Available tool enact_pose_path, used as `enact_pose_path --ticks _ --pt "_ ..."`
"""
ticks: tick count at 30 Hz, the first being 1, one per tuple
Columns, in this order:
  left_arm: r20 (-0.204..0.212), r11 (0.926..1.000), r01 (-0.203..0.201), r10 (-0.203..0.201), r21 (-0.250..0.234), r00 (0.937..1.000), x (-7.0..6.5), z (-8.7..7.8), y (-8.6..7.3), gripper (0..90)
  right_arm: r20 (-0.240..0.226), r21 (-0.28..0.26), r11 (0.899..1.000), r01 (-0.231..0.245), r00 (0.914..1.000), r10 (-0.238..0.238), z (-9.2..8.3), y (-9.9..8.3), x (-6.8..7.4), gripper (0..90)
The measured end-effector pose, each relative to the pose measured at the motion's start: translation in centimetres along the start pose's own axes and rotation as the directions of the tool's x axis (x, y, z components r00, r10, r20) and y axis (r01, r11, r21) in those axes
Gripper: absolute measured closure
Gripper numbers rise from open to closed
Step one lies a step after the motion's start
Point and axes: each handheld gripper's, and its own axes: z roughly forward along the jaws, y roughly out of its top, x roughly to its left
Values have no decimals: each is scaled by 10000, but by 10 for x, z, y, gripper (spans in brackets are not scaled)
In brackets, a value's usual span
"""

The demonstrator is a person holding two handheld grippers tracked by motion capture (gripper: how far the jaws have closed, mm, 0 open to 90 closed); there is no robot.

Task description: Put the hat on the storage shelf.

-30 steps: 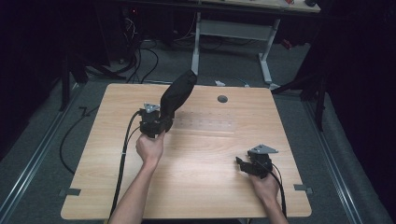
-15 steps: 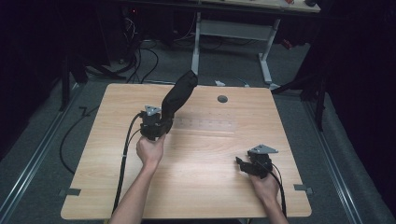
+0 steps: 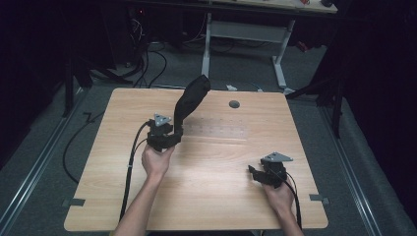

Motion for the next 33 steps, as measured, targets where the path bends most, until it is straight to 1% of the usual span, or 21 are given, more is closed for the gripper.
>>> enact_pose_path --ticks 1,2,4,5,10,11,14,17,21,24,28,30,33 --pt "22 10000 -30 30 -3 10000 0 -1 0 498 0 0 10000 1 10000 -1 0 0 0 398" --pt "47 10000 -67 67 10 10000 1 -3 1 498 -1 -1 10000 1 10000 -1 0 0 0 399" --pt "139 10000 10 -9 -39 9999 1 -6 1 467 1 -3 10000 0 10000 0 0 0 0 398" --pt "195 10000 -70 69 16 9998 1 -8 2 460 0 -1 10000 1 10000 -1 0 0 0 398" --pt "475 9999 -143 145 -42 9988 1 -18 2 426 0 0 10000 1 10000 -1 0 0 0 398" --pt "475 9999 -143 145 -42 9988 1 -18 2 423 0 0 10000 1 10000 -1 0 0 0 398" --pt "617 9998 -211 211 -6 9979 2 -26 3 416 5 -4 10000 -6 10000 6 0 0 0 399" --pt "707 9999 -162 162 -15 9974 4 -32 4 413 2 0 10000 -10 10000 10 0 0 0 399" --pt "782 9994 -301 289 142 9965 7 -38 4 408 4 0 10000 -12 10000 12 0 0 0 398" --pt "887 9997 -232 221 125 9958 9 -44 5 408 7 6 10000 -38 10000 38 0 0 0 398" --pt "855 9997 -219 207 135 9961 13 -51 4 408 14 2 10000 -14 10000 14 0 0 0 398" --pt "856 9999 -149 140 88 9962 15 -54 4 407 7 0 10000 -12 10000 12 0 0 0 398" --pt "853 9998 -181 172 100 9962 17 -58 3 405 3 1 10000 -13 10000 13 0 0 0 398"
